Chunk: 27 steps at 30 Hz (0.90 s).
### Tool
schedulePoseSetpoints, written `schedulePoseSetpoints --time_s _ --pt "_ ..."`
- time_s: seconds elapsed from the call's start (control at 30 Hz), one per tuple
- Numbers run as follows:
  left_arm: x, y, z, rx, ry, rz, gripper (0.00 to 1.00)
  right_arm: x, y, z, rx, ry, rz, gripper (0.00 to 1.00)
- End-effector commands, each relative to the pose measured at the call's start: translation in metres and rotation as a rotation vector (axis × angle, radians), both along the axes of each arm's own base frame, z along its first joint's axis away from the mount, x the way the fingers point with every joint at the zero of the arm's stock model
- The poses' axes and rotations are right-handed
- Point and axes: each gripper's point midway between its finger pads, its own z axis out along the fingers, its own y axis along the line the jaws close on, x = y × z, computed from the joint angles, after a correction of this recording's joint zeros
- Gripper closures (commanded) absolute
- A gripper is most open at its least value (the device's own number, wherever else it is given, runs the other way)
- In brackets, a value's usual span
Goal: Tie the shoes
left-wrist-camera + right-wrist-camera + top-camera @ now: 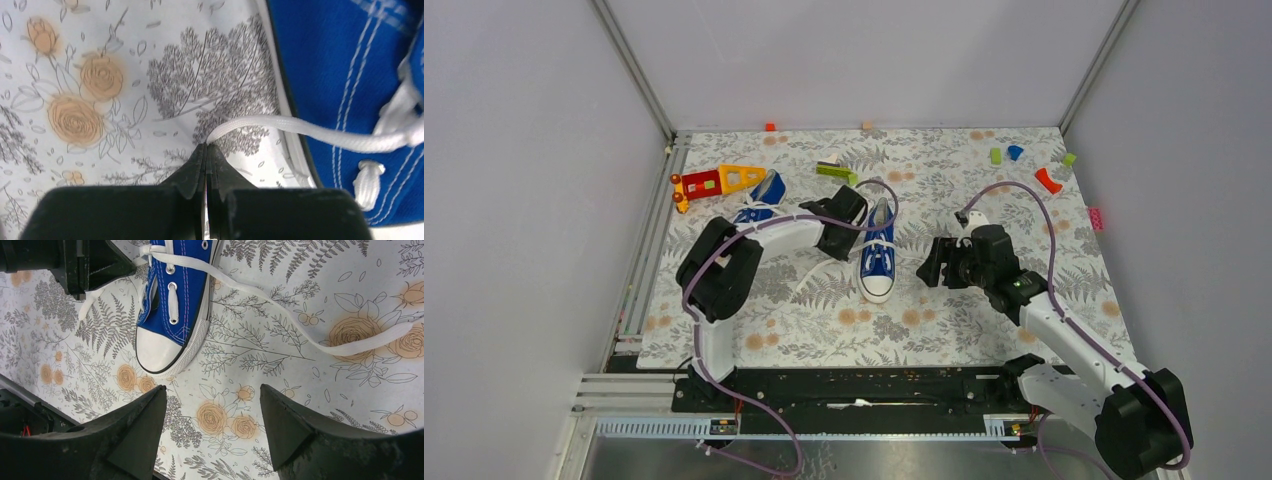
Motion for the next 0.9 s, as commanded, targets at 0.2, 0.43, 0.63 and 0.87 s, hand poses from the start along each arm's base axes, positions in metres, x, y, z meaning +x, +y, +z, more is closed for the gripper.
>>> schedulePoseSetpoints --time_s 0.2,0.43,0.63,0.87 --pt "-0.016 0.010 0.079 -0.193 -0.137 0.117 1.00 0.004 0.019 0.012 0.088 0.014 0.034 0.26" --pt "-0.015 0.003 0.103 -0.418 -0.195 0.206 1.00 0.044 -0.006 0.009 -0.051 0.024 -0.176 0.27" --pt "-0.007 -0.017 0.123 -0.610 -0.285 0.126 1.00 0.061 -0.008 0.001 -0.081 0.051 -0.281 0.24" --pt "-0.003 -0.026 0.137 -0.722 -0.406 0.047 1.00 0.060 0.052 0.019 0.000 -0.073 0.169 0.32"
